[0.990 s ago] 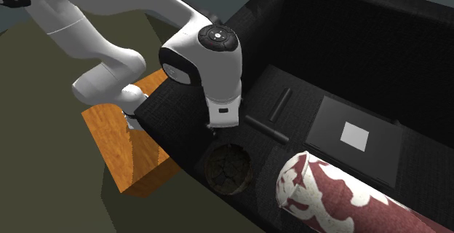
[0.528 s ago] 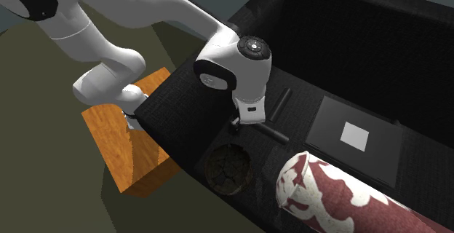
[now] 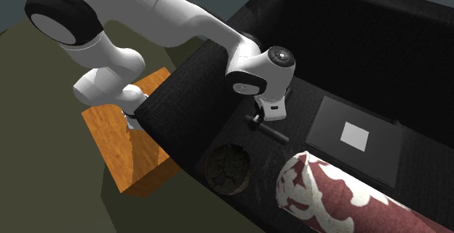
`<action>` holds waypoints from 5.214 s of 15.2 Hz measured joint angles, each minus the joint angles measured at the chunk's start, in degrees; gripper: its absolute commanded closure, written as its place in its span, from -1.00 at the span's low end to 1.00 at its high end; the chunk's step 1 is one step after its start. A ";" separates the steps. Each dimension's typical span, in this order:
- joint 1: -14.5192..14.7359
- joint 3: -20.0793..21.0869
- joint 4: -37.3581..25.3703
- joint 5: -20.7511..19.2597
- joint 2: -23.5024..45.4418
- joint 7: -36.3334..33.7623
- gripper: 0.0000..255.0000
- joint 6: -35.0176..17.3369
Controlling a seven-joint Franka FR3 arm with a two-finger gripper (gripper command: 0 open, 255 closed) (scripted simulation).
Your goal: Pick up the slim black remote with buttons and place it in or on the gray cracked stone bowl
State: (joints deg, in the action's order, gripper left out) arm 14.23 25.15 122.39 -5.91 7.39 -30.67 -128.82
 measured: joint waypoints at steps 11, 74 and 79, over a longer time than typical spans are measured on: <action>1.25 -1.45 0.79 0.81 3.48 -2.00 -1.00 -5.15; -8.76 -14.66 13.03 6.32 -16.67 27.43 1.00 2.19; -8.80 -14.54 14.29 6.01 -15.19 27.13 1.00 -0.54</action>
State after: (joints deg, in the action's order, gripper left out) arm 5.43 10.61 136.69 0.09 -7.80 -3.54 -129.36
